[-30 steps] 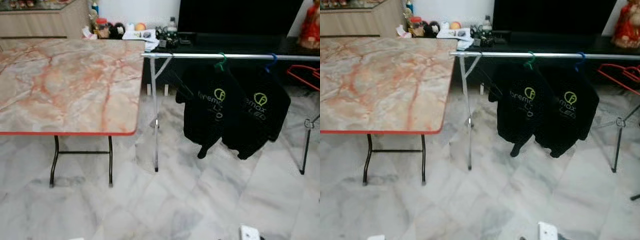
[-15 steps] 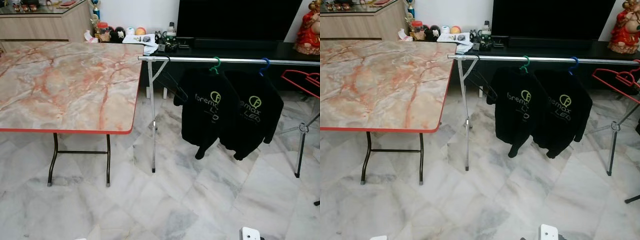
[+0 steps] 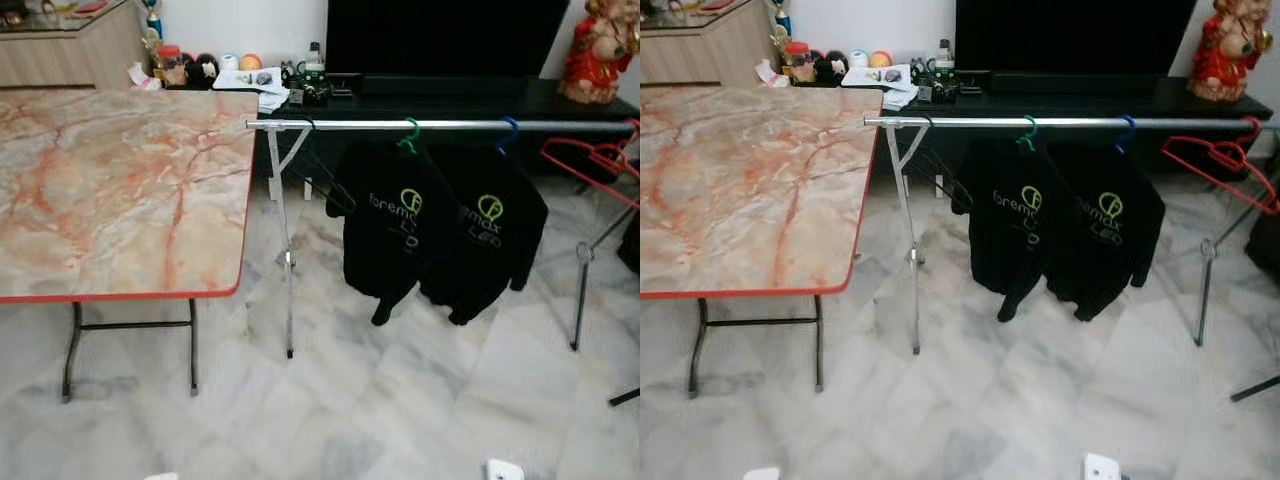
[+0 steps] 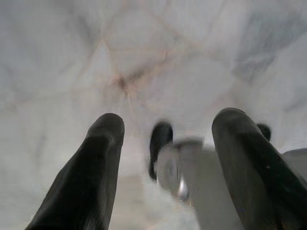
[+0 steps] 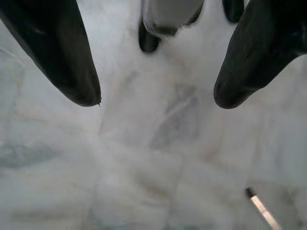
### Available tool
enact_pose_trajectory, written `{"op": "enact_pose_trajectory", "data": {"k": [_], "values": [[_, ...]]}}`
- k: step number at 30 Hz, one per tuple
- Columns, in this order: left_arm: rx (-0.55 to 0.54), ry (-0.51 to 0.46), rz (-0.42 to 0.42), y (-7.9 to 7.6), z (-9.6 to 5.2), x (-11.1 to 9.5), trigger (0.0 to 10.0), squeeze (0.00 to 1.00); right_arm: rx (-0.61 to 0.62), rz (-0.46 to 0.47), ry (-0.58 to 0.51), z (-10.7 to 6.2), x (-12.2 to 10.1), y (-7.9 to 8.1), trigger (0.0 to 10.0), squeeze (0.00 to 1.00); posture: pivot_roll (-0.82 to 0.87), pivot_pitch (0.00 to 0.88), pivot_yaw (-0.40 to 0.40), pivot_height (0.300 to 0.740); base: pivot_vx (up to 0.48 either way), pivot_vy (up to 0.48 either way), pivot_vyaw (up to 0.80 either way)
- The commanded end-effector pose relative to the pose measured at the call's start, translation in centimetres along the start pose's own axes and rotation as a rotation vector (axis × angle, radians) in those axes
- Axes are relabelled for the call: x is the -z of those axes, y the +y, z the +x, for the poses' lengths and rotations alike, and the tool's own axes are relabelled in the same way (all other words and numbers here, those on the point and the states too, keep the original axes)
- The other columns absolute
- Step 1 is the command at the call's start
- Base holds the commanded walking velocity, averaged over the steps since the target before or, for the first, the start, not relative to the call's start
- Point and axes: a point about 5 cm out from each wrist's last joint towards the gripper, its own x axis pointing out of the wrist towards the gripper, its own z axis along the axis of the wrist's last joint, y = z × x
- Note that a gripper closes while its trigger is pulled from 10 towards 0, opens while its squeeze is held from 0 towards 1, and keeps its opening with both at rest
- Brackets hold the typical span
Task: Hang hanger
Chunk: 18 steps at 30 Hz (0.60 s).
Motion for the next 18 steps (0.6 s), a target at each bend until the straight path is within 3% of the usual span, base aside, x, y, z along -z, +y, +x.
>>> {"op": "enact_pose_trajectory", "data": {"k": [1, 18], "values": [[0.027, -0.005, 0.002, -1.09, 0.13, -0.13, 10.0, 0.0, 0.04, 0.005, 0.016, -0.38, 0.67, -1.38, 10.0, 0.0, 0.1, 0.058, -0.013, 0.74, 0.341, 0.0, 0.0], [0.029, -0.001, 0.015, -0.84, 0.1, -0.07, 10.0, 0.0, 0.037, 0.015, 0.013, -0.35, 0.77, -1.12, 10.0, 0.0, 0.1, 0.053, -0.006, 0.74, 0.343, 0.0, 0.0]]}}
